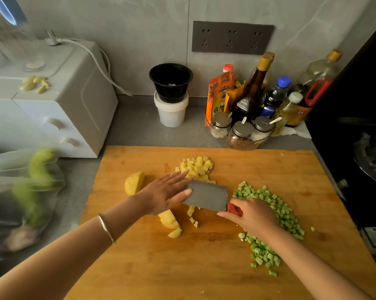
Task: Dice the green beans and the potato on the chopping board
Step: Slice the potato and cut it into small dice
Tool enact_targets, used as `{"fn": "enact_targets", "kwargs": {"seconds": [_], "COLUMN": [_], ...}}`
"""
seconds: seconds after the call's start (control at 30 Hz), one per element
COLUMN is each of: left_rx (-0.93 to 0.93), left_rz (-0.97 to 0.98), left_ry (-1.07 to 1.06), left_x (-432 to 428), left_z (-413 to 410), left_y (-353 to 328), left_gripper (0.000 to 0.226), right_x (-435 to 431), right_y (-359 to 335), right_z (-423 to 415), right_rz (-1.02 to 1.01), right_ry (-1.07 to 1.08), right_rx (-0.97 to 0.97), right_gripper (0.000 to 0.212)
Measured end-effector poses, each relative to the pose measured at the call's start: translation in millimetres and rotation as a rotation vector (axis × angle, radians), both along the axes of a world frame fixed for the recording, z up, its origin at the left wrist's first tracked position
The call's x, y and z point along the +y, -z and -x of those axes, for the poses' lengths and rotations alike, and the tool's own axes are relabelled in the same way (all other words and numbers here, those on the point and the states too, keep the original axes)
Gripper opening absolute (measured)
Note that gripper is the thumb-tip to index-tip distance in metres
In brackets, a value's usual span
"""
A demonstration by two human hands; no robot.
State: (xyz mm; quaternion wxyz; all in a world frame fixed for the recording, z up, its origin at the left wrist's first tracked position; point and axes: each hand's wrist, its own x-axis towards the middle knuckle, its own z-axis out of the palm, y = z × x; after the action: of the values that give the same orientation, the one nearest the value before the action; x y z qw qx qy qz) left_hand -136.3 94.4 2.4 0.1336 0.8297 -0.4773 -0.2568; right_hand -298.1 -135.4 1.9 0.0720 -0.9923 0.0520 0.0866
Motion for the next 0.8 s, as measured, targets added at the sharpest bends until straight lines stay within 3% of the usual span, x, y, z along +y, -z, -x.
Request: {"fn": "enact_targets", "kwargs": {"seconds": [0.1, 0.23, 0.3, 0.37, 0.43, 0.53, 0.63, 0.8], "left_rx": [-0.015, -0.011, 0.021, 0.071, 0.091, 0.108, 0.056, -0.08], "left_rz": [-0.064, -0.146, -0.083, 0.098, 0.291, 0.437, 0.507, 0.49], "left_ry": [0.014, -0.044, -0.125, -0.273, -0.411, -0.577, -0.664, -0.67], "left_x": [0.3, -21.5, -25.5, -21.8, -10.2, 20.5, 53.8, 75.7], "left_z": [5.6, -1.5, -8.6, -14.7, -12.4, 9.2, 46.2, 102.6], "left_y": [8.9, 11.2, 7.8, 3.8, 1.2, 12.6, 38.9, 83.4], "left_gripper": [0.098, 0.078, 0.072, 0.065, 0.06, 0.062, 0.073, 0.05], "right_x": [-5.8, -10.4, -9.9, -8.8, -5.7, 6.1, 24.4, 55.1], "right_y": [-0.3, 1.1, -1.1, -4.2, -2.9, -3.0, -3.9, 2.9], "right_z": [5.1, 14.3, 19.3, 24.1, 29.5, 35.1, 36.9, 39.2], "right_rz": [0.01, 0.022, -0.006, -0.05, -0.19, -0.54, -0.809, -1.077], "right_ry": [0.003, -0.013, 0.013, 0.061, 0.154, 0.338, 0.473, 0.538], "right_rx": [-0.022, -0.031, -0.039, -0.027, -0.05, -0.101, -0.115, -0.103], "right_gripper": [0.079, 0.099, 0.105, 0.093, 0.072, 0.07, 0.063, 0.054]}}
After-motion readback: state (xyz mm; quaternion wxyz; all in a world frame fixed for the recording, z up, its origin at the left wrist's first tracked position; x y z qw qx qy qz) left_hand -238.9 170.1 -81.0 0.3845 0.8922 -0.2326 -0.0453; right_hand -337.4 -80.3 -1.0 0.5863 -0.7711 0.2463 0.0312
